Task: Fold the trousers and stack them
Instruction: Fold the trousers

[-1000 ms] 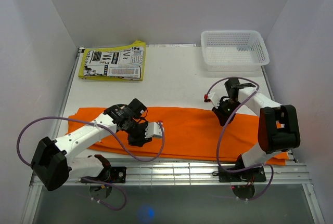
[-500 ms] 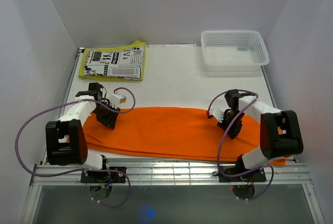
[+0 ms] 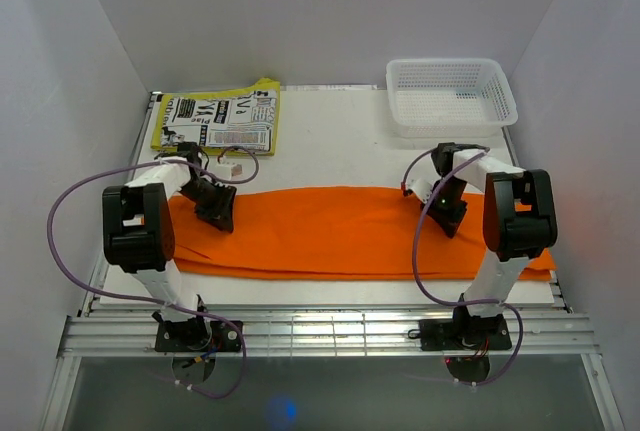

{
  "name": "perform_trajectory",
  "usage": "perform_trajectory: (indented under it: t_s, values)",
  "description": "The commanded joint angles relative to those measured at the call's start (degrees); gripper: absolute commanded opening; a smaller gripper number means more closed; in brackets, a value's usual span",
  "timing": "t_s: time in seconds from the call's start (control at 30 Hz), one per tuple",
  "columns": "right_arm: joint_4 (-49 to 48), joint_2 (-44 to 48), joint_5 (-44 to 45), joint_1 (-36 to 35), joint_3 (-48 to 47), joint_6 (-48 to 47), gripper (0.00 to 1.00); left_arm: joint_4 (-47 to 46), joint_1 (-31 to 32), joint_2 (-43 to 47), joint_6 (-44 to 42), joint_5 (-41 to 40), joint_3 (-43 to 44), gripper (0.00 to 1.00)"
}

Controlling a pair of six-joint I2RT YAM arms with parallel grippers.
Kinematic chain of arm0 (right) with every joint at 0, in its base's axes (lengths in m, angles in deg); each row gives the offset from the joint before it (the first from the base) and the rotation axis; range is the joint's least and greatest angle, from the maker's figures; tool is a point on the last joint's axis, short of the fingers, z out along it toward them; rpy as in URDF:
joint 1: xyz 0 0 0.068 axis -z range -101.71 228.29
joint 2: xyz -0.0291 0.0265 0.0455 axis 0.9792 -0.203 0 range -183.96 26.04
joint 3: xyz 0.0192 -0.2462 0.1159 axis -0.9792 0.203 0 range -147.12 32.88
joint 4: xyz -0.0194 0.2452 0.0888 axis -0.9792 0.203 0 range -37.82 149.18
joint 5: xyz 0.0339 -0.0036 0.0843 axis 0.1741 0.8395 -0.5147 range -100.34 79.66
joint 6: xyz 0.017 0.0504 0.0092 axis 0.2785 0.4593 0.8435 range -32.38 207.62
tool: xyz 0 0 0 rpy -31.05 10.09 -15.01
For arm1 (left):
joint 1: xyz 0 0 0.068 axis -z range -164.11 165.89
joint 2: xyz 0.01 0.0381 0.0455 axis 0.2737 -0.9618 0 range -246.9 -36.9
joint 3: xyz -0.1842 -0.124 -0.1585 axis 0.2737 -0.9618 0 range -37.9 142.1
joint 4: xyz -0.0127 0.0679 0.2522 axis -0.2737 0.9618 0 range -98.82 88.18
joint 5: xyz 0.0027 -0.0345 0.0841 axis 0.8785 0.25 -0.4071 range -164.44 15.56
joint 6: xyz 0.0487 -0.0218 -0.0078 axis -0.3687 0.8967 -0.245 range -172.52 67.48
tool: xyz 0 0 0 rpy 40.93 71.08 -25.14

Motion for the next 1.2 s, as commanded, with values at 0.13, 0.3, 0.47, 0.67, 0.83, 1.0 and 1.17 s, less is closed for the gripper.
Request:
perform_trajectory:
  t_s: [0.13,0.3,0.47,0.67,0.83,1.0,1.17]
  values:
    - [-7.7,8.6,-9.0,0.6,-8.3,-4.4,0.09,0.4,-0.3,8.1,1.8,7.1,6.9,0.62]
    - [1.3,16.1,-19.0,-5.3,-12.5,-3.9,0.26,10.1,-8.0,13.7,-2.4,5.4,7.8,0.66]
    - [3.6,18.6,-20.2,-13.4,-10.0,-0.4,0.39,10.5,-17.5,18.0,-7.5,-0.5,4.4,0.64]
    - [0.8,19.7,-21.4,-24.9,-5.4,1.6,0.48,14.7,-22.2,22.9,-32.2,-1.5,-1.2,0.59]
    - [0.8,17.5,-23.4,-29.6,-5.0,1.1,0.47,12.7,-22.8,28.5,-48.4,-3.6,-6.3,0.57]
    - [-4.1,16.0,-23.1,-29.7,0.1,1.0,0.46,9.5,-22.8,29.5,-54.7,-5.0,-9.9,0.57]
    - [-10.0,16.4,-20.6,-30.0,6.5,2.8,0.46,5.7,-22.8,29.4,-57.8,-8.9,-12.6,0.57]
